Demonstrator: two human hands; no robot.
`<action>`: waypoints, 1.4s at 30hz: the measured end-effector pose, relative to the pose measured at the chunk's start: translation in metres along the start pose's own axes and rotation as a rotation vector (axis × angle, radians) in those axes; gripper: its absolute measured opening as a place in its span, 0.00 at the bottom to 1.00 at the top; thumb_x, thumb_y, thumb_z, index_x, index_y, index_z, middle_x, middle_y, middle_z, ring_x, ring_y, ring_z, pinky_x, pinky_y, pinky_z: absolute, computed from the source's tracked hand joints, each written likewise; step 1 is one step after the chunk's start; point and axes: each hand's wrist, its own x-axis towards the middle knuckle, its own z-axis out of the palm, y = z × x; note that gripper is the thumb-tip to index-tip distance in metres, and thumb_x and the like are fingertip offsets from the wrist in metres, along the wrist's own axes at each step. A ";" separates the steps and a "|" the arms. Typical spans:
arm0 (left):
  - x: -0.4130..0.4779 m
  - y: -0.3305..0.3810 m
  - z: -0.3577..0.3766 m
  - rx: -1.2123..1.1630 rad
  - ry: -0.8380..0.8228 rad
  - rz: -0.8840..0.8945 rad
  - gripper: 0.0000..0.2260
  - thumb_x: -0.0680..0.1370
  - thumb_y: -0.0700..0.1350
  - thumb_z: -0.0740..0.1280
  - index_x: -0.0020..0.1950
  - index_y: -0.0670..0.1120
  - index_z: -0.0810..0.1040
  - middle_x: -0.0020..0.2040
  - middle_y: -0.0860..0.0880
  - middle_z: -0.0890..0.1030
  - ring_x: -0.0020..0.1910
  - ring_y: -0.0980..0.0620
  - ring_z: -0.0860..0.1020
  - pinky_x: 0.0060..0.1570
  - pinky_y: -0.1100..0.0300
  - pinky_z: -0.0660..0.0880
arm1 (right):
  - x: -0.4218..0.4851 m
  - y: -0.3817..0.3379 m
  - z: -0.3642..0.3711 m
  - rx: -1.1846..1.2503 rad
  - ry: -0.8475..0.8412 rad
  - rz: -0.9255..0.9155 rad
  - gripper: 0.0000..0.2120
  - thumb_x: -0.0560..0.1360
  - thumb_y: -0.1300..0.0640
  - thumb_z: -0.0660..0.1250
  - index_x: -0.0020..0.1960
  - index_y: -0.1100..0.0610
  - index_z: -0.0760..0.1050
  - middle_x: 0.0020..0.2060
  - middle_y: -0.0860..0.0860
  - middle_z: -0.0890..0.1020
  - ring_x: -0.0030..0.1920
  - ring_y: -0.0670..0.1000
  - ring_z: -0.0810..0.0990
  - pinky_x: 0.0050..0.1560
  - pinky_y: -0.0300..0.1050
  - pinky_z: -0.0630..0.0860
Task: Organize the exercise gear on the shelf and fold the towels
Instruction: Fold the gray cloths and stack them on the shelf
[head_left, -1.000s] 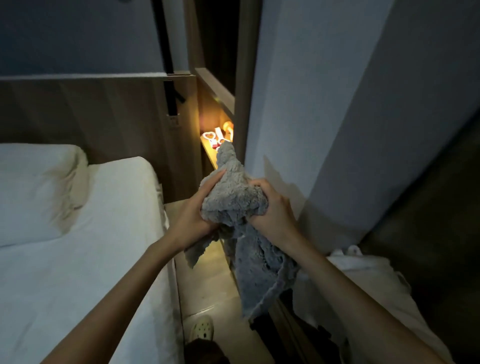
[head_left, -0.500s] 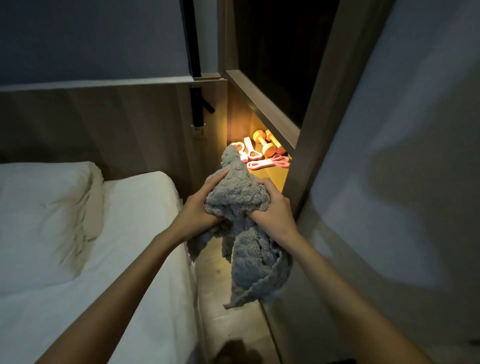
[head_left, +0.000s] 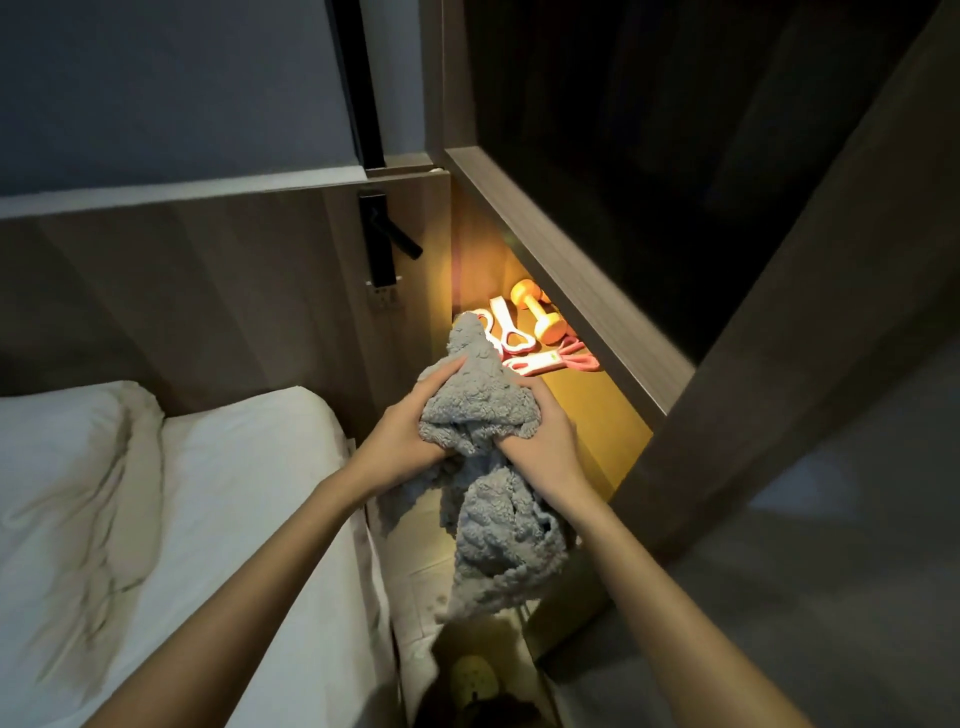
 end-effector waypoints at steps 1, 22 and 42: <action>0.012 -0.005 -0.001 -0.006 -0.010 -0.013 0.39 0.71 0.44 0.74 0.74 0.64 0.57 0.72 0.66 0.63 0.69 0.66 0.65 0.67 0.69 0.63 | 0.012 0.004 0.001 -0.004 -0.006 0.014 0.25 0.65 0.56 0.72 0.59 0.40 0.72 0.48 0.40 0.82 0.50 0.38 0.79 0.44 0.34 0.77; 0.249 -0.121 0.012 0.044 -0.573 0.177 0.30 0.72 0.51 0.73 0.71 0.56 0.63 0.68 0.54 0.70 0.67 0.57 0.69 0.69 0.56 0.66 | 0.156 0.109 0.017 -0.292 0.201 0.654 0.02 0.69 0.44 0.64 0.41 0.36 0.72 0.44 0.36 0.79 0.46 0.46 0.76 0.47 0.41 0.68; 0.287 -0.202 0.126 -0.108 -0.808 0.371 0.17 0.70 0.36 0.73 0.57 0.45 0.75 0.36 0.55 0.82 0.32 0.61 0.79 0.26 0.68 0.71 | 0.120 0.165 0.023 -0.628 0.599 0.656 0.11 0.76 0.59 0.64 0.54 0.45 0.71 0.39 0.40 0.70 0.35 0.41 0.70 0.29 0.26 0.66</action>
